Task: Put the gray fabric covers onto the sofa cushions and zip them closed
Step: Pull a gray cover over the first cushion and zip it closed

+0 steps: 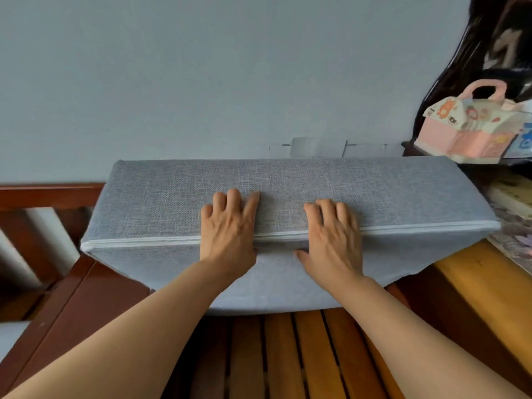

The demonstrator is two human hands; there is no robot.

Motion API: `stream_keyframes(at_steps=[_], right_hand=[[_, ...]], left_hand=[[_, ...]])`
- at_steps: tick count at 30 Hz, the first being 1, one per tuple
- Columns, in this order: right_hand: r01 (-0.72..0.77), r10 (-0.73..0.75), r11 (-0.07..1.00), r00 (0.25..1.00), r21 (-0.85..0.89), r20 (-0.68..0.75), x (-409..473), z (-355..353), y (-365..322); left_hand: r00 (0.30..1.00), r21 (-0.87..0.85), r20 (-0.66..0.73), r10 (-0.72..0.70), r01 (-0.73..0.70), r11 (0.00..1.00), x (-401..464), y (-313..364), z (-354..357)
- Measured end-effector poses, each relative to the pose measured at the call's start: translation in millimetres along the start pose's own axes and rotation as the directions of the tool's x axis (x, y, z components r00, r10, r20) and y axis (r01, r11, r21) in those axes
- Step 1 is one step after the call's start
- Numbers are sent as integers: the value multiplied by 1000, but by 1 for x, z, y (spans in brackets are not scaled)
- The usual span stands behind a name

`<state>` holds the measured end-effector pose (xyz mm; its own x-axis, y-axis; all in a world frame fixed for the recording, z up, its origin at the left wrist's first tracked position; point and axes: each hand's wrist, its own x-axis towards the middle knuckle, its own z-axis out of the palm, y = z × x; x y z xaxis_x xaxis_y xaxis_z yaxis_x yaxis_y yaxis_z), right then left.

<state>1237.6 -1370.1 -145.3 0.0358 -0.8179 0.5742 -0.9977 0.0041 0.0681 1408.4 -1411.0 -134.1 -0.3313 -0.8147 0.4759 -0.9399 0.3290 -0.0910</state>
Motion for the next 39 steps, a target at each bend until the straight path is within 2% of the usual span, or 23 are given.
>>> stream_keyframes(at_steps=[2, 4, 7, 11, 16, 25, 27, 30, 32, 34, 36, 39], right_hand=[[37, -36, 999, 999, -30, 28, -27, -7, 1], [65, -61, 995, 997, -73, 51, -53, -12, 1], [117, -112, 991, 991, -65, 73, -90, -19, 3], [154, -155, 988, 985, 17, 81, -143, -23, 1], [235, -245, 962, 967, 142, 62, -205, -18, 7], [258, -268, 964, 931, 70, 250, -333, -9, -4], [269, -285, 958, 919, 96, 274, -350, -9, -2], [276, -297, 952, 935, 130, 191, -357, -10, 0], [191, -211, 972, 966, 137, 149, -346, -9, 5], [103, -127, 987, 971, 122, 202, -331, -2, 15], [113, -143, 987, 942, 112, 305, -326, 7, 25], [136, -178, 982, 905, 132, 386, -340, 25, 31]], left_hand=[[999, 35, 23, -40, 39, 999, -25, 13, -6], [999, 48, -33, -39, 40, 998, -52, 24, -7], [995, 8, -95, 28, -28, 1000, -95, 38, -6], [983, -52, -52, 179, -182, 982, -143, 51, -7], [975, -65, 24, 221, -219, 974, -206, 59, -2], [951, -18, 140, 277, -277, 961, -320, 79, 23], [955, -32, 96, 280, -278, 960, -331, 85, 28], [958, -44, 24, 286, -285, 958, -327, 93, 31], [969, -49, 90, 229, -226, 973, -318, 97, 33], [956, -33, 261, 136, -132, 991, -309, 100, 33], [910, -22, 407, 81, -78, 997, -306, 102, 40], [869, -45, 486, 97, -86, 995, -313, 110, 55]])
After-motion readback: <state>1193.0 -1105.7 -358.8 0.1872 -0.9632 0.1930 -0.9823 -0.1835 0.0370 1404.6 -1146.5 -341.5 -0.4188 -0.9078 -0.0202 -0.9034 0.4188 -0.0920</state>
